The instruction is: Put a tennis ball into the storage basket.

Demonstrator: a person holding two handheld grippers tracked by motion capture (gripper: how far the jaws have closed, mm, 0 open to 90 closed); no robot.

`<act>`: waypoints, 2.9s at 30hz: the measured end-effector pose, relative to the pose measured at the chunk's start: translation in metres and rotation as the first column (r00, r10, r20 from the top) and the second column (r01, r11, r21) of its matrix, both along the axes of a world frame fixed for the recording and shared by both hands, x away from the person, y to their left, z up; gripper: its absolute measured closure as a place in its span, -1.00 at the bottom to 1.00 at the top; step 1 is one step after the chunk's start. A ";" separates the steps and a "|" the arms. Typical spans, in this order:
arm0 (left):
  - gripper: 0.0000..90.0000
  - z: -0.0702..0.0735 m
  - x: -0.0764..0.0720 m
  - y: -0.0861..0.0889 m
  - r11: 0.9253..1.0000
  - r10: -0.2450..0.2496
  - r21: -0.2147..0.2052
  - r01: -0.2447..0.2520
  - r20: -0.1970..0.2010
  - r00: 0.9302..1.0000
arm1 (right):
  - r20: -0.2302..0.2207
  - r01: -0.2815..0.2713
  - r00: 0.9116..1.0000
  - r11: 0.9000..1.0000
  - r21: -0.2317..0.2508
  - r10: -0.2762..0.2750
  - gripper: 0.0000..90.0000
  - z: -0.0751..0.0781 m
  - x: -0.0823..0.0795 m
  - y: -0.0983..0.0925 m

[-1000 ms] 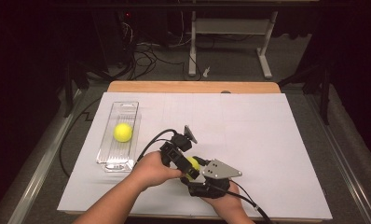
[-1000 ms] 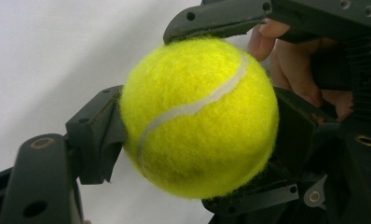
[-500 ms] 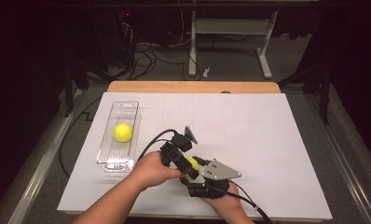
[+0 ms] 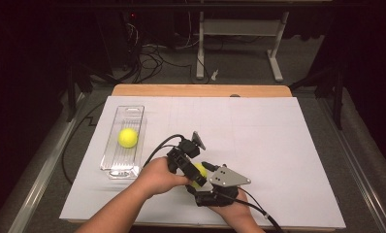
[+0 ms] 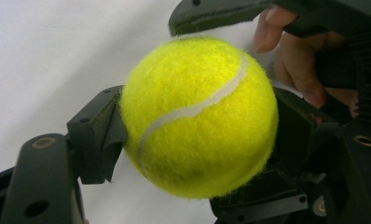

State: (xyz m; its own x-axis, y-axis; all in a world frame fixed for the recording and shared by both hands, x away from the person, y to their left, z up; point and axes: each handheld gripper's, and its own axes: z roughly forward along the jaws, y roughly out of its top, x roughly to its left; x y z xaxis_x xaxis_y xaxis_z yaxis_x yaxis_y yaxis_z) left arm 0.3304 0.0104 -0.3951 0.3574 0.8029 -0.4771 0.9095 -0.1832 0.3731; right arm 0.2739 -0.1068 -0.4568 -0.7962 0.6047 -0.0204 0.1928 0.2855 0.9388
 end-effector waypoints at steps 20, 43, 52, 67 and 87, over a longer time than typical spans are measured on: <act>-0.41 0.002 0.001 0.003 1.000 0.003 -0.003 -0.003 0.005 1.000 | -0.023 -0.016 1.000 1.000 0.001 0.016 -0.99 -0.003 0.001 0.003; -0.41 0.004 0.007 0.017 0.999 0.038 0.011 -0.038 0.018 0.999 | -0.032 0.019 0.999 1.000 -0.011 -0.020 -0.99 0.005 0.003 -0.014; -0.41 0.003 0.008 0.021 0.999 0.051 0.013 -0.051 0.019 0.999 | -0.032 0.058 0.998 0.998 -0.028 -0.059 -0.99 0.007 0.004 -0.038; -0.41 0.001 0.009 0.031 0.997 0.069 0.017 -0.069 0.014 0.998 | -0.022 0.167 0.986 0.985 -0.045 -0.168 -0.99 0.007 0.009 -0.086; -0.41 -0.006 0.011 0.058 0.991 0.113 0.066 -0.114 0.007 0.994 | 0.007 0.341 0.940 0.940 -0.014 -0.341 -0.99 0.001 0.000 -0.150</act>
State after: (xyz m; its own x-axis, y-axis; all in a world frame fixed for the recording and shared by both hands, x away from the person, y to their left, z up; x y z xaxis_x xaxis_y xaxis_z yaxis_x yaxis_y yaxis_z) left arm 0.3419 0.0679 -0.4006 0.2636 0.8682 -0.4205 0.9247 -0.1032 0.3665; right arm 0.2743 -0.2569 -0.4555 -0.5424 0.8395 -0.0341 0.2770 0.2170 0.9360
